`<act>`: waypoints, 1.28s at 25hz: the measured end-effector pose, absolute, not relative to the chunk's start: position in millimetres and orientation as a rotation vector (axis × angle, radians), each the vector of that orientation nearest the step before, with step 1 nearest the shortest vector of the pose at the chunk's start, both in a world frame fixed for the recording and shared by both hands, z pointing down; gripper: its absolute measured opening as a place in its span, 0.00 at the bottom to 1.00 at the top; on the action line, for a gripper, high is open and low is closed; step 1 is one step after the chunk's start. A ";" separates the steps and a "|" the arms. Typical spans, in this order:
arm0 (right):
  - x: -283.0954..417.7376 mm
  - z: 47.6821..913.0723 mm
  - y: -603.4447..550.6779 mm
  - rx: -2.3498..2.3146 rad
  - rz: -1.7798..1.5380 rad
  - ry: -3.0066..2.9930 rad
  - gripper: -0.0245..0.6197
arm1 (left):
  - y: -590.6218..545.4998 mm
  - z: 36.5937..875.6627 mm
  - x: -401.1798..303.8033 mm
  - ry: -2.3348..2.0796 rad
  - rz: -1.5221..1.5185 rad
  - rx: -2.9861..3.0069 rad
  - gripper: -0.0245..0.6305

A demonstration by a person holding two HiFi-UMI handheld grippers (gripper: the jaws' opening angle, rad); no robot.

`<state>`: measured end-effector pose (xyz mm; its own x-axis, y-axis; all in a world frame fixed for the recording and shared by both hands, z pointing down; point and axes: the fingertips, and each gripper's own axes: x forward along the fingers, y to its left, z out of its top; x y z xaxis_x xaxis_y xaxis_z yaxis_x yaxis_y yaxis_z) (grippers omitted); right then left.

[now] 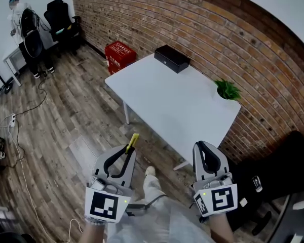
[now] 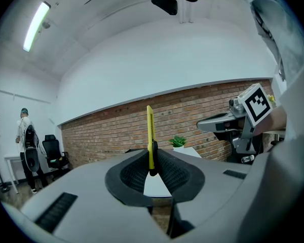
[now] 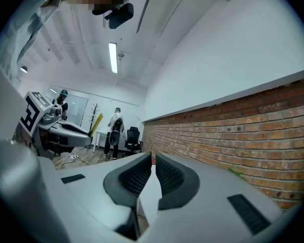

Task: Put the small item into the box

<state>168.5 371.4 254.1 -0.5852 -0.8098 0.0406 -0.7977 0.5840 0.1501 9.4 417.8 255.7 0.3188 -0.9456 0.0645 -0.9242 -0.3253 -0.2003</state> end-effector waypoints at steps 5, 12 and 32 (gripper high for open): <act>151.3 252.8 342.7 1.337 -0.225 -2.707 0.12 | 393.9 257.2 -5.0 1.765 -0.264 -2.425 0.13; 133.2 248.3 280.4 1.331 -0.235 -2.733 0.12 | 334.7 256.9 -21.9 1.764 -0.275 -2.412 0.13; 106.0 271.6 68.4 1.343 -0.120 -2.684 0.12 | 115.8 265.8 -43.8 1.747 -0.306 -2.479 0.13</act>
<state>106.0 68.4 271.6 -0.5925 -0.8009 0.0868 -0.7899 0.5987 0.1323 -43.8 115.8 265.8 0.3246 -0.9395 0.1091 -0.9208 -0.3402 -0.1909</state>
